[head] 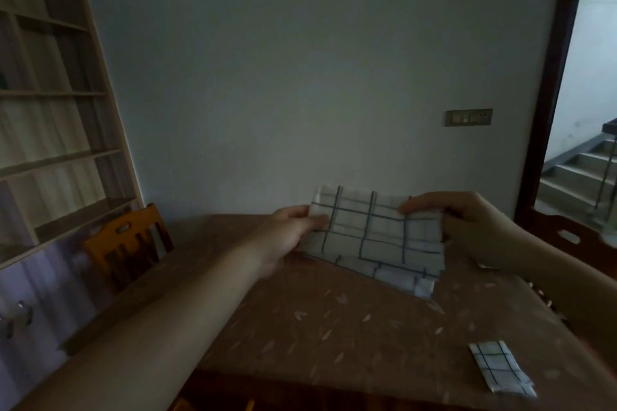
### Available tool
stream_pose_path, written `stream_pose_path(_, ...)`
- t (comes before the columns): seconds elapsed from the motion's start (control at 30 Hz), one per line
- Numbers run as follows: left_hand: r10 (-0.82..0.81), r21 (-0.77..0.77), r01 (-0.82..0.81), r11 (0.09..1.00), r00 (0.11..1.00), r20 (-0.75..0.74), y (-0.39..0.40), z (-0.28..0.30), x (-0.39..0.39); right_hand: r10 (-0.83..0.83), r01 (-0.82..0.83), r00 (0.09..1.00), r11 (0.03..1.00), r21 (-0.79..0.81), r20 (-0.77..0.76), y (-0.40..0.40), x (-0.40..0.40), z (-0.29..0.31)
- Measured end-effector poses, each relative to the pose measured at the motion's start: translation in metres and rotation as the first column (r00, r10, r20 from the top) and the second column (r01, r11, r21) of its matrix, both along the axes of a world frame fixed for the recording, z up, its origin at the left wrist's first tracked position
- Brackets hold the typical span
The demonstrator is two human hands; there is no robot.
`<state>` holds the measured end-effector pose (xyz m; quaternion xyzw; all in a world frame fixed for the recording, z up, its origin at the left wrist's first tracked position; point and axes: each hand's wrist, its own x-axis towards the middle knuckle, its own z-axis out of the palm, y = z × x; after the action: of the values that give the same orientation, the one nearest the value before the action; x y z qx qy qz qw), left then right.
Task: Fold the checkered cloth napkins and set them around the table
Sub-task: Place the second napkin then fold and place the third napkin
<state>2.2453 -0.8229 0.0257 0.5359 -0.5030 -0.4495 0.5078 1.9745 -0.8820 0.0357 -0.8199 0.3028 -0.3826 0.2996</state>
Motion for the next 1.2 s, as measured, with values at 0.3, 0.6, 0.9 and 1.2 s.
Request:
stream_pose_path(0.3, -0.153, -0.167, 0.287, 0.943, 0.821, 0.55, 0.002, 0.02, -0.019, -0.02, 0.022, 1.0, 0.991, -0.135, 0.018, 0.019, 0.047, -0.001)
stream_pose_path(0.6, 0.031, -0.373, 0.081, 0.924, 0.958, 0.284, 0.01, 0.009, -0.004, -0.119, 0.159, 0.922, 0.984, -0.08, 0.367, 0.025, 0.057, -0.01)
stream_pose_path(0.9, -0.075, -0.304, 0.223, 0.926, 0.899, 0.432, 0.015, 0.022, -0.002, -0.17, 0.23, 0.877, 0.97, -0.082, 0.449, 0.033, 0.058, -0.001)
stream_pose_path(1.2, 0.008, -0.371, 0.271, 0.888, 0.799, 0.602, 0.003, 0.032, -0.018, -0.18, 0.233, 0.946, 0.956, -0.177, 0.27, 0.032, 0.056, -0.016)
